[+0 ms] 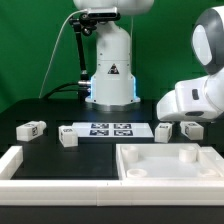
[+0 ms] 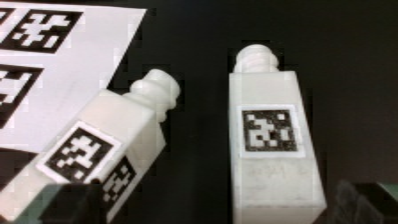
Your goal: Assemble one leg
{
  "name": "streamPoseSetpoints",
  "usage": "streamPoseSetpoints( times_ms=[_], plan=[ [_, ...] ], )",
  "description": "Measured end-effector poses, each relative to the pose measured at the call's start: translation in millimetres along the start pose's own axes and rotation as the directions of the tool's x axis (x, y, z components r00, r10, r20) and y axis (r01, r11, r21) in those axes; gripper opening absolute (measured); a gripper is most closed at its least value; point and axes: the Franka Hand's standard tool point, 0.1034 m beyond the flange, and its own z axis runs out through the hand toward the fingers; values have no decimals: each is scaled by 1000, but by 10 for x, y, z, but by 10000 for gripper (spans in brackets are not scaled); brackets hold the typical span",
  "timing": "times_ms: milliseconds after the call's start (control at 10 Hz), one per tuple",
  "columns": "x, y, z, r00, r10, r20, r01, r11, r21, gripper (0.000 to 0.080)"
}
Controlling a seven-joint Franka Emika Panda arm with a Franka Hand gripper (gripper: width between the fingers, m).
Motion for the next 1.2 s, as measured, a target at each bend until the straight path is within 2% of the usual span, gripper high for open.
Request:
streamPoseSetpoints(
  times_ms=[300,700,1000,1200],
  plan=[
    [-74,-168,159,999,-38,15,39,999,0,649],
    [-67,-137,417,999,-43,17,43,999,6,649],
    [-55,-179,453,999,-49,12,49,999,1,649],
    [-39,-149,459,999,-46,11,46,999,3,649]
  ],
)
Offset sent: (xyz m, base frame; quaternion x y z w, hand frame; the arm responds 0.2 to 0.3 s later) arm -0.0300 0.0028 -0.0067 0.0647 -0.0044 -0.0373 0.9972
